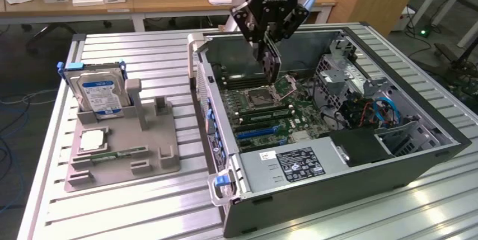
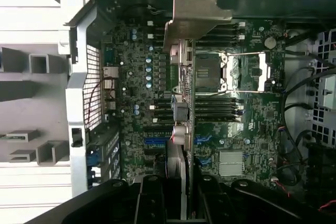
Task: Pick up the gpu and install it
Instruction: 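Pick up the gpu and move the gpu toward the slot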
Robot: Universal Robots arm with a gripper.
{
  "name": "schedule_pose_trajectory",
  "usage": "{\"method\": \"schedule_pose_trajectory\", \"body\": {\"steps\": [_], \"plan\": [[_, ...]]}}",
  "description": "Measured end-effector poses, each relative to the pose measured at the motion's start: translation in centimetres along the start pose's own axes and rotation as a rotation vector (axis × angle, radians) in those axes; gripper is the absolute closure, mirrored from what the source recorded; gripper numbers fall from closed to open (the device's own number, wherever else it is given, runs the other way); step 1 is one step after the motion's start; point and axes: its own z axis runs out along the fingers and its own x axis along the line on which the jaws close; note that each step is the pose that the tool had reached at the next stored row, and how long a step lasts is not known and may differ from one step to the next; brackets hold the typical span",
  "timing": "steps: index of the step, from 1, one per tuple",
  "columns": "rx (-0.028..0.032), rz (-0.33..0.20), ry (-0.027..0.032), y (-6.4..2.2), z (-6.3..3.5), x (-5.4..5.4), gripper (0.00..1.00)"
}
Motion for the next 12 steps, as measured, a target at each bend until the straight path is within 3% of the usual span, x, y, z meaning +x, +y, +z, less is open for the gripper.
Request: {"method": "schedule_pose_trajectory", "body": {"steps": [6, 7, 8, 12], "plan": [[-0.0003, -0.013, -0.0008, 0.04, 0.10, -1.0, 0.73], [-0.0010, -0.016, -0.0009, 0.09, 0.13, -2.5, 0.73], [-0.0012, -0.017, -0.0009, 0.11, 0.15, -3.2, 0.73], [-0.0014, -0.018, -0.0009, 0.16, 0.18, -4.7, 0.73]]}}
